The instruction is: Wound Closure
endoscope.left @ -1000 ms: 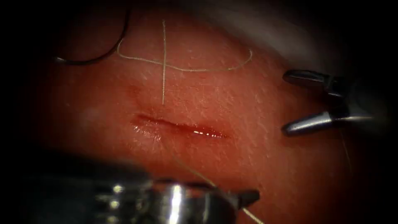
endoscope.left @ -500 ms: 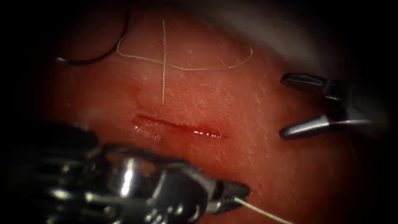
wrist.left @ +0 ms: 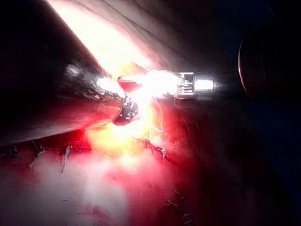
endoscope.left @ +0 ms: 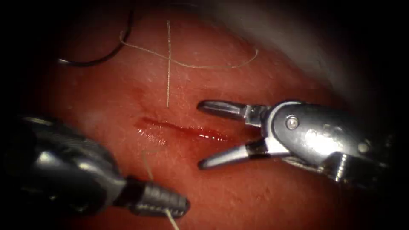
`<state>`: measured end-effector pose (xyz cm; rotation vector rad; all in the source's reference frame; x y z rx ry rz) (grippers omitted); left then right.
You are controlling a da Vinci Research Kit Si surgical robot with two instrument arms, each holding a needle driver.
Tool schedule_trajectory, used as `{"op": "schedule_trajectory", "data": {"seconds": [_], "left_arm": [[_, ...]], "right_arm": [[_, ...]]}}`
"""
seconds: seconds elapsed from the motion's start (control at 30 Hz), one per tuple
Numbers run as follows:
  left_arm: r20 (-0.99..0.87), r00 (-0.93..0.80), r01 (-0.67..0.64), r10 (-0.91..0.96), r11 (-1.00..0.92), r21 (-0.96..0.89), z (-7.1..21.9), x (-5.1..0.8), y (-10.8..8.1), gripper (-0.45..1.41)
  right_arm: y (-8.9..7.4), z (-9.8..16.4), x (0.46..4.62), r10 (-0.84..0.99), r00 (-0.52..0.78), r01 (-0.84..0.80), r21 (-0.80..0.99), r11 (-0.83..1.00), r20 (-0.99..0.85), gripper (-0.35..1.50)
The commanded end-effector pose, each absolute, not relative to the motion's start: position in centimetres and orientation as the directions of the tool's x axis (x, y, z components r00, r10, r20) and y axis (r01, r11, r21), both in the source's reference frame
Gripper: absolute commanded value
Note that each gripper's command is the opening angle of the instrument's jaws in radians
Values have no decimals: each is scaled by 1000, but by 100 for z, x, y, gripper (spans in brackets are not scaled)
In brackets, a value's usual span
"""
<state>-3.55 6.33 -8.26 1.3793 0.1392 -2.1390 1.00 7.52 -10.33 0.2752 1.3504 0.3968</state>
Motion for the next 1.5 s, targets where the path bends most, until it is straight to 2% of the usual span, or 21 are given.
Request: {"op": "schedule_trajectory", "data": {"seconds": [0.03, 0.23, 0.5, 0.73, 0.9, 1.1, 1.17, 1.2, 1.23, 1.5], "left_arm": [[-866, -270, 551, -421, -805, 220, -822, -356, 630, -35], [-868, -255, 580, -426, -785, 215, -824, -348, 631, -35], [-866, -264, 579, -424, -788, 209, -822, -343, 636, -35], [-863, -282, 570, -418, -797, 200, -817, -341, 637, -35], [-863, -283, 569, -418, -798, 199, -818, -342, 636, -35], [-864, -287, 570, -413, -799, 192, -819, -341, 636, -35], [-864, -287, 570, -413, -799, 192, -819, -341, 636, -35], [-864, -287, 570, -413, -799, 192, -819, -341, 636, -35], [-864, -288, 572, -413, -798, 191, -819, -341, 636, -35], [-864, -298, 568, -405, -803, 180, -821, -341, 637, -35]], "right_arm": [[749, -1034, 128, 406, 148, -96, 395, 914, -902, 96], [740, -1044, 160, 349, 122, -57, 344, 937, -929, 94], [732, -1049, 164, 287, 113, -16, 287, 958, -951, 82], [731, -1052, 169, 230, 111, -8, 231, 973, -967, 51], [736, -1049, 177, 190, 104, -14, 190, 982, -976, 5], [738, -1050, 180, 174, 83, -18, 173, 985, -981, 10], [738, -1050, 180, 174, 80, -18, 173, 985, -982, 7], [737, -1051, 180, 173, 80, -17, 173, 985, -982, -10], [737, -1051, 180, 173, 76, -8, 173, 985, -982, -35], [739, -1053, 175, 178, 89, 27, 181, 983, -980, -35]]}}
